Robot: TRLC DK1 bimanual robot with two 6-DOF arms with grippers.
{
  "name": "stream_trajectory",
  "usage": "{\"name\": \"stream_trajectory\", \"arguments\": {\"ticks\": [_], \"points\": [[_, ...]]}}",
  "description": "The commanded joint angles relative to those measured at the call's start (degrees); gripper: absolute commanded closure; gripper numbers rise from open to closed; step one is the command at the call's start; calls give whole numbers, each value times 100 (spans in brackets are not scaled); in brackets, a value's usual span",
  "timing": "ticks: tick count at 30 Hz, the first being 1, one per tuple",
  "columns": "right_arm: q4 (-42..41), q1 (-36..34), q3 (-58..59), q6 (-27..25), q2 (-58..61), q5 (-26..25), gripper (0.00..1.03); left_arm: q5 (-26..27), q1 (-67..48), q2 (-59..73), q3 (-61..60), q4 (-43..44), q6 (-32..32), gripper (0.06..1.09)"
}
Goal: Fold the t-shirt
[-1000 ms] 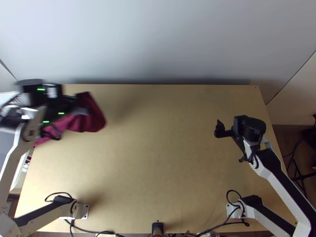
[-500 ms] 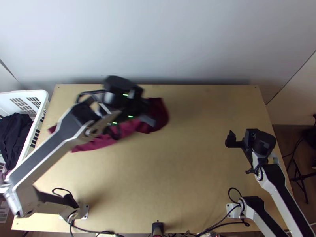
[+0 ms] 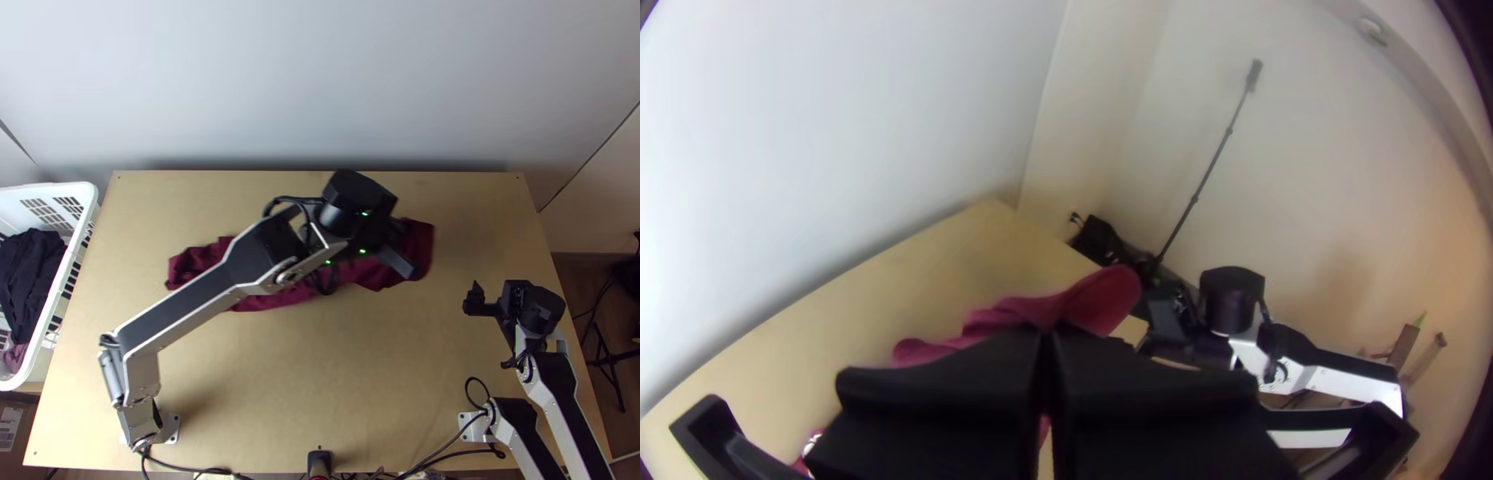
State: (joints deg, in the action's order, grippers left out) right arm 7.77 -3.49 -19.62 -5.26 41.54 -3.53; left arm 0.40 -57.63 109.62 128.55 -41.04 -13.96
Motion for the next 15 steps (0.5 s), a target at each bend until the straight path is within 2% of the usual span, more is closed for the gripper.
{"name": "stream_trajectory", "arguments": {"ticks": [1, 8, 15], "points": [[5, -539, 213, -195, -85, 54, 5, 496, -56, 797, 241, 377, -433, 105], [23, -697, 195, -204, -137, 186, 5, 698, 788, 1922, 188, 193, -406, 105], [23, -645, 134, -195, -146, 221, 5, 619, 1377, 2845, 135, 272, -204, 105]]}}
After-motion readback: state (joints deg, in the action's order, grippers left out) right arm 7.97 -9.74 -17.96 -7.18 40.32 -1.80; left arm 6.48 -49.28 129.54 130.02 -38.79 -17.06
